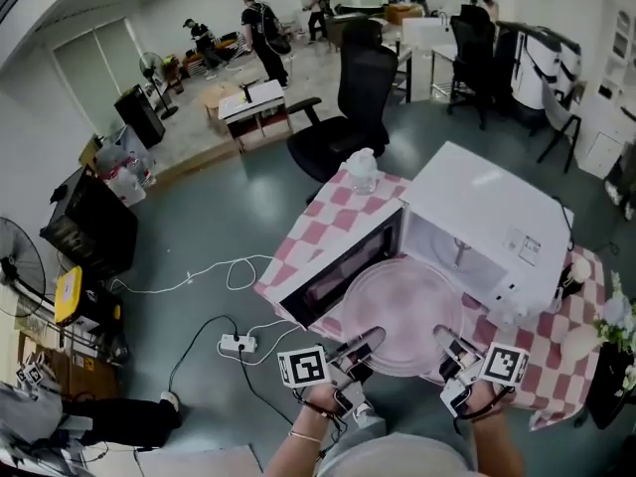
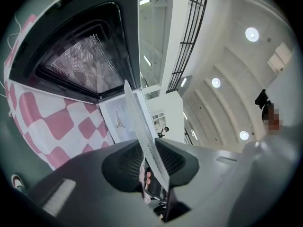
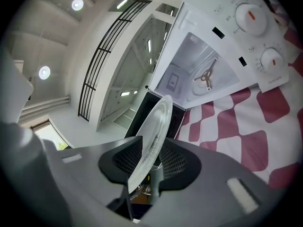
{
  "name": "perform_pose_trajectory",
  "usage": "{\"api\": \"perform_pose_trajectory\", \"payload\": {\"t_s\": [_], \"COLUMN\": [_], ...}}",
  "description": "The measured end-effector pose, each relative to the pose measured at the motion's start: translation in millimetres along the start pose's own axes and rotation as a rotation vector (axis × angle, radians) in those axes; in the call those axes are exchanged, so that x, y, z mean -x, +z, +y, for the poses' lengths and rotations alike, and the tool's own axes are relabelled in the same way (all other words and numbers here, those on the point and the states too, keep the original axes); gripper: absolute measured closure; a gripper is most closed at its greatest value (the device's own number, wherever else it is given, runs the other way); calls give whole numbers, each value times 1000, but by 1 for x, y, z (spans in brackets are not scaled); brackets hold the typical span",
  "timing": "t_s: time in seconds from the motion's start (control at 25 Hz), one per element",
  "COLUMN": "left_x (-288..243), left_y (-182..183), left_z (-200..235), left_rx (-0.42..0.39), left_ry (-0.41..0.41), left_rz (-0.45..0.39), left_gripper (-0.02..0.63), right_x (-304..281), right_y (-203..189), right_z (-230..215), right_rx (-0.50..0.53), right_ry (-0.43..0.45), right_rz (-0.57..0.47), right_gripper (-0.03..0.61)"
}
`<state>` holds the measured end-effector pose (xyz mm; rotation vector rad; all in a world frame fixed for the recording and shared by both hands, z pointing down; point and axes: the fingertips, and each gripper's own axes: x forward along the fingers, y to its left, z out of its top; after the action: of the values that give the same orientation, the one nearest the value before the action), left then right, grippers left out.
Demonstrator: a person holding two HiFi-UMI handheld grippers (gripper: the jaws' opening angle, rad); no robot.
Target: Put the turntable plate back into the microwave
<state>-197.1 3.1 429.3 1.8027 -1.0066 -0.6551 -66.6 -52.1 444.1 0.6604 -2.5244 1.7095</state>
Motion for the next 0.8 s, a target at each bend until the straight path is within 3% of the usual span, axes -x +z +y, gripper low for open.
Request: {"api": "perform_pose_trajectory", "payload": {"t_s": [0.12, 0.28, 0.44, 0.6, 0.8], "left_x": [-10, -29, -44, -50, -59], "left_y": [7, -3, -8, -15, -27], "left_z": [8, 19, 31, 41, 59], "left_rx": [10, 66, 113, 154, 170], "left_ry": [-30, -63, -76, -72, -59], "left_rz": [45, 90, 107, 126, 179], "left_gripper": [541, 543, 550, 552, 552], "right_x": [7, 0, 9, 2, 3], "right_y": [1, 17, 17, 21, 16], "right_z": [-18, -4, -32, -30, -52], "right_rx": [-48, 38, -43, -21, -51], "right_ry": [-131, 25, -82, -5, -27], "right_rz": [-42, -91, -114, -138, -151], "right_gripper": [472, 472, 472, 472, 472]}}
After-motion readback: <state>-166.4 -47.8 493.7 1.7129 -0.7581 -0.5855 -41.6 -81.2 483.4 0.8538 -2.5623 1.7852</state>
